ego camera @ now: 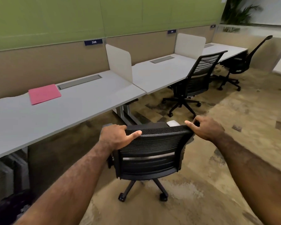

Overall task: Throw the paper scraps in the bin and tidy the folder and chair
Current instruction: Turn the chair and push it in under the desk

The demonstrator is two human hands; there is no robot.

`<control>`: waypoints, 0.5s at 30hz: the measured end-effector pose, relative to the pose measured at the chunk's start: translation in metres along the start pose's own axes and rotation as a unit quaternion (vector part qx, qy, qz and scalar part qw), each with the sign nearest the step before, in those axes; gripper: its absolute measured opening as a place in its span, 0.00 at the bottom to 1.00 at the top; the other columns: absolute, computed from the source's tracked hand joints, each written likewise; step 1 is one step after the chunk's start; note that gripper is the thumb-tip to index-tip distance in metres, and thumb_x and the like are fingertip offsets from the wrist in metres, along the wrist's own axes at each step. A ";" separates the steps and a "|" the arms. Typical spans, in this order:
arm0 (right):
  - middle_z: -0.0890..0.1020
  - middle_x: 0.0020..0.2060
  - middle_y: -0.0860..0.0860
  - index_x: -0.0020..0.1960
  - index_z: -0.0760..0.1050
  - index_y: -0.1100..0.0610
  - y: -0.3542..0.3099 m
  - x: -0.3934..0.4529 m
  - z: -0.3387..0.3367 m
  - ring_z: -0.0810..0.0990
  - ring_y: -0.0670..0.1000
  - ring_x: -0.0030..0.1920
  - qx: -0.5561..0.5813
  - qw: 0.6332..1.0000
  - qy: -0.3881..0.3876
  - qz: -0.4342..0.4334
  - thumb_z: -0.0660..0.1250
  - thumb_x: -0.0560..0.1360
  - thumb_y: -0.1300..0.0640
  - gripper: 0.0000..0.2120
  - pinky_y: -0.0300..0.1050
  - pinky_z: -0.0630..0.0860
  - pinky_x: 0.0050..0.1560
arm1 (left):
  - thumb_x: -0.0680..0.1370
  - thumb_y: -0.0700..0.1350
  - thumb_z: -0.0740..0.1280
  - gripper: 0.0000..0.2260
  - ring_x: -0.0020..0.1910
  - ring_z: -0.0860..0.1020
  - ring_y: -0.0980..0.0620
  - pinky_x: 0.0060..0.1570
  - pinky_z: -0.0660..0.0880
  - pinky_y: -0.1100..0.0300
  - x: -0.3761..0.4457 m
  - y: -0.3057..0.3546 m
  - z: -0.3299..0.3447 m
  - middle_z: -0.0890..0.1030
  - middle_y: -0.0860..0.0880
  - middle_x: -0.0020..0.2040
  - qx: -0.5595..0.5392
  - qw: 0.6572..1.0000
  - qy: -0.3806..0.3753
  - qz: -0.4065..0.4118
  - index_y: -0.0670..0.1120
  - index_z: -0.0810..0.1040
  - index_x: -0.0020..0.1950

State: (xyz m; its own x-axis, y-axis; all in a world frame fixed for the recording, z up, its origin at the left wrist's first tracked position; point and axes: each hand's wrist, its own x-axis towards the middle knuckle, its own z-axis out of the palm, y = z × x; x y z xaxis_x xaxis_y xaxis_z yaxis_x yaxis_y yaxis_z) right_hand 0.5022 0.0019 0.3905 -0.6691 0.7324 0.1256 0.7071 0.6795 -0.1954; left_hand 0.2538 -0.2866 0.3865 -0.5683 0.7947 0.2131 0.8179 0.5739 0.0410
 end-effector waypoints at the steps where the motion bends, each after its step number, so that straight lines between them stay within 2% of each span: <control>1: 0.79 0.39 0.48 0.43 0.70 0.47 -0.004 0.000 0.001 0.76 0.51 0.41 -0.007 1.000 0.004 -0.008 0.42 0.64 0.18 0.36 0.50 0.78 0.42 | 0.65 0.83 0.40 0.39 0.33 0.75 0.54 0.37 0.74 0.57 0.000 -0.007 -0.001 0.75 0.54 0.31 -0.005 1.000 -0.013 0.007 0.51 0.73 0.36; 4: 0.77 0.35 0.48 0.41 0.67 0.46 -0.022 -0.003 0.004 0.75 0.51 0.37 -0.034 0.999 -0.005 -0.037 0.36 0.62 0.17 0.38 0.46 0.73 0.36 | 0.62 0.84 0.42 0.39 0.36 0.74 0.55 0.40 0.74 0.56 -0.001 -0.026 -0.002 0.75 0.56 0.34 -0.004 0.999 -0.042 0.010 0.53 0.74 0.41; 6: 0.79 0.39 0.48 0.44 0.71 0.45 -0.034 -0.003 0.005 0.76 0.52 0.40 -0.052 0.998 -0.015 -0.044 0.34 0.60 0.16 0.42 0.46 0.72 0.38 | 0.61 0.85 0.43 0.41 0.34 0.74 0.56 0.37 0.71 0.58 -0.005 -0.037 -0.001 0.75 0.56 0.34 -0.007 0.999 -0.041 0.002 0.52 0.75 0.42; 8: 0.80 0.42 0.49 0.52 0.76 0.43 -0.045 -0.006 0.007 0.77 0.53 0.43 -0.070 0.996 -0.023 -0.040 0.33 0.60 0.16 0.46 0.46 0.73 0.39 | 0.61 0.85 0.44 0.40 0.32 0.74 0.57 0.35 0.69 0.60 -0.012 -0.045 0.000 0.76 0.56 0.32 -0.014 0.999 -0.031 -0.004 0.51 0.75 0.39; 11: 0.82 0.47 0.50 0.57 0.77 0.42 -0.056 -0.019 0.012 0.78 0.54 0.45 -0.091 0.995 -0.018 -0.037 0.32 0.59 0.16 0.50 0.44 0.72 0.37 | 0.63 0.84 0.43 0.39 0.31 0.74 0.57 0.35 0.69 0.59 -0.023 -0.053 0.001 0.76 0.55 0.31 -0.020 0.999 -0.021 -0.013 0.51 0.73 0.36; 15: 0.83 0.46 0.49 0.54 0.79 0.42 -0.070 -0.044 0.015 0.78 0.53 0.43 -0.098 0.995 -0.005 -0.030 0.32 0.58 0.15 0.51 0.43 0.70 0.35 | 0.65 0.82 0.41 0.39 0.31 0.73 0.56 0.33 0.66 0.59 -0.039 -0.062 0.002 0.76 0.55 0.30 -0.022 0.999 -0.015 -0.038 0.51 0.75 0.35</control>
State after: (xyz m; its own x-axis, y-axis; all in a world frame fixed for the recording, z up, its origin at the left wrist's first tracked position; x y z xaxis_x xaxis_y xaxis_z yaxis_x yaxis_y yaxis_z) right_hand 0.4789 -0.0781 0.3841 -0.7127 0.6907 0.1221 0.6965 0.7176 0.0060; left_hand 0.2257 -0.3528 0.3735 -0.6313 0.7549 0.1779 0.7747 0.6247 0.0983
